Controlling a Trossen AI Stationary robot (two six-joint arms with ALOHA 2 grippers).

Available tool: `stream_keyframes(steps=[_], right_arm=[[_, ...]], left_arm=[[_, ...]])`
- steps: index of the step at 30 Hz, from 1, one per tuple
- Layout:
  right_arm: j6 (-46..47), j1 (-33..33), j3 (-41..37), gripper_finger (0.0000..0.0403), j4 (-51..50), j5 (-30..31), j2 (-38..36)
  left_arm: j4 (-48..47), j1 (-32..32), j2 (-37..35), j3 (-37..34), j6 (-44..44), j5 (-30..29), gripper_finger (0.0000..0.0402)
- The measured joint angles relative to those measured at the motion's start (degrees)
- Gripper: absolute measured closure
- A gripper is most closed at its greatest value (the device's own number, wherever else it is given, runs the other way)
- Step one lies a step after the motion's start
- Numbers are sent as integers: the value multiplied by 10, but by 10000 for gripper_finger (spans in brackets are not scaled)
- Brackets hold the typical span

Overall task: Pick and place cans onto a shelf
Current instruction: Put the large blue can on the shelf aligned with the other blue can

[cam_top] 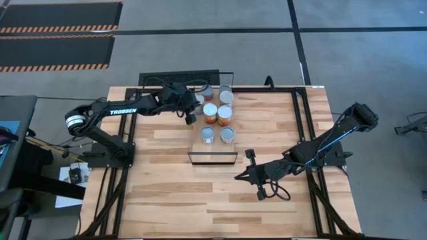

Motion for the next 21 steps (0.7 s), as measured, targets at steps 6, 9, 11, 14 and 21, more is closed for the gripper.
stream_keyframes(steps=[6, 9, 11, 14, 21], right_arm=[[0, 0, 0, 390, 0, 0, 0], [0, 0, 0, 390, 0, 0, 0], [0, 0, 0, 390, 0, 0, 0], [1, 1, 0, 390, -1, 0, 0], [0, 1, 0, 390, -1, -1, 0]], left_arm=[[5, 0, -6, 0, 16, 0, 343], [-1, 0, -36, 12, 25, -5, 338], [-11, 0, -72, 17, 29, -5, 339], [-62, 0, -126, 17, 36, 0, 348], [-128, 4, -156, -56, 11, -4, 397]])
